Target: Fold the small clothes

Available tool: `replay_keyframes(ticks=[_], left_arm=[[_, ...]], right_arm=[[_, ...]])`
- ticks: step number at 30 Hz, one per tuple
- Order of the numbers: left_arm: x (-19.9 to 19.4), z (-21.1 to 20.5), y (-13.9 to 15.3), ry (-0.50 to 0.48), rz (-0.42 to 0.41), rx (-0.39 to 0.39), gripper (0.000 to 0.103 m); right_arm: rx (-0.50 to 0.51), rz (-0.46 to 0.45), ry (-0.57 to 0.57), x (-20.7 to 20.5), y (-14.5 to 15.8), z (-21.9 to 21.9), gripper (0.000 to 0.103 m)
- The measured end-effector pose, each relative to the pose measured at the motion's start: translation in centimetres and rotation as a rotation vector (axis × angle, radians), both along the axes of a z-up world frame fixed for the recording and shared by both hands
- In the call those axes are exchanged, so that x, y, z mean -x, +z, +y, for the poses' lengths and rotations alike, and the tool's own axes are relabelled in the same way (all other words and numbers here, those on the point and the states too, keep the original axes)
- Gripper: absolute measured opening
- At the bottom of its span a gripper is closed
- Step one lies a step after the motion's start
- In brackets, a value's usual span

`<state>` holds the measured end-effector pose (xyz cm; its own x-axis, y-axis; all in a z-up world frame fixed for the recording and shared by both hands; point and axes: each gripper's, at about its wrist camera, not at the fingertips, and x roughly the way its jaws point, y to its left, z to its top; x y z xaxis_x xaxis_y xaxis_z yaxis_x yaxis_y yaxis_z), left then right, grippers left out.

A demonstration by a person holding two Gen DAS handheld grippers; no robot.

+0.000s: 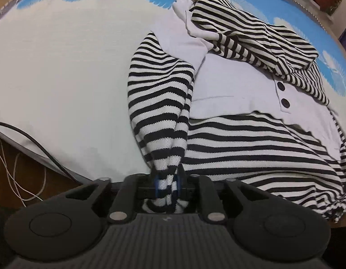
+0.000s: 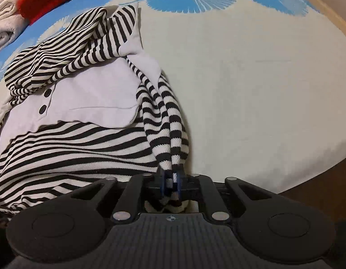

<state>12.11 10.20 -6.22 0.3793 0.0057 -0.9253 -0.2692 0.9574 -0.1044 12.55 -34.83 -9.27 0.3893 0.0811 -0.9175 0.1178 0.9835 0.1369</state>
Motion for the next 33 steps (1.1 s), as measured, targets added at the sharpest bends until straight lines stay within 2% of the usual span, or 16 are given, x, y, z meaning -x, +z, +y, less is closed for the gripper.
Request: replay_keyframes(ticks=[2,3,4,11,14,15,16,17,18,19,20,22,24,27,31,33], left_arm=[[0.0,0.0,-0.2,-0.002,0.02,-0.011,0.038],[0.0,-0.1,-0.2,-0.006,0.024,-0.015,0.042],[-0.1,-0.2,-0.3,-0.01,0.028,-0.017,0.043],[-0.1,-0.3,-0.9,-0.016,0.082,-0.041,0.058],[0.3,0.1,-0.9,0.003,0.088,-0.029,0.059],[0.3,0.1,-0.9,0.002,0.087,-0.025,0.053],[0.4,0.1,-0.8,-0.005,0.08,-0.015,0.044],[0.5,0.0,-0.7,-0.02,0.068,0.01,0.022],[0.6,-0.1,-0.4,-0.029,0.049,0.03,0.013],[0.7,-0.2,0.0,-0.034,0.027,0.023,0.011],[0.9,-0.4,0.5,-0.04,-0.003,0.005,0.01],[1.2,-0.7,1.5,-0.05,-0.053,-0.017,0.009],[1.3,-1.0,2.8,-0.061,-0.096,-0.017,0.009],[1.3,-1.0,5.0,-0.042,-0.12,0.054,0.009],[1.9,-2.1,9.5,-0.108,-0.176,0.062,0.009],[2.8,-2.2,12.0,-0.151,-0.214,0.112,0.009]], right_arm=[[0.001,0.0,-0.017,0.1,0.0,0.3,0.033],[0.002,0.004,-0.029,0.2,-0.1,0.4,0.046],[0.001,0.012,-0.037,0.3,-0.2,0.5,0.05],[0.016,0.076,0.02,1.1,-1.4,1.2,0.056],[0.041,0.091,0.063,1.7,-1.5,2.1,0.058],[0.047,0.091,0.077,1.8,-1.5,2.4,0.058],[0.051,0.09,0.086,1.9,-1.5,2.6,0.057],[0.051,0.086,0.092,2.0,-1.4,2.6,0.056],[0.044,0.08,0.094,2.0,-1.4,2.6,0.046],[0.025,0.068,0.093,2.0,-1.1,2.5,0.026],[0.001,0.044,0.087,2.1,-0.7,2.4,0.016],[-0.054,-0.013,0.069,2.1,0.5,1.8,0.009],[-0.111,-0.094,0.027,2.3,2.4,0.8,0.008],[-0.169,-0.238,-0.015,2.9,6.3,-1.3,0.007],[-0.236,-0.301,-0.04,3.6,10.6,-4.1,0.006],[-0.261,-0.323,-0.049,4.4,12.6,-5.5,0.006]])
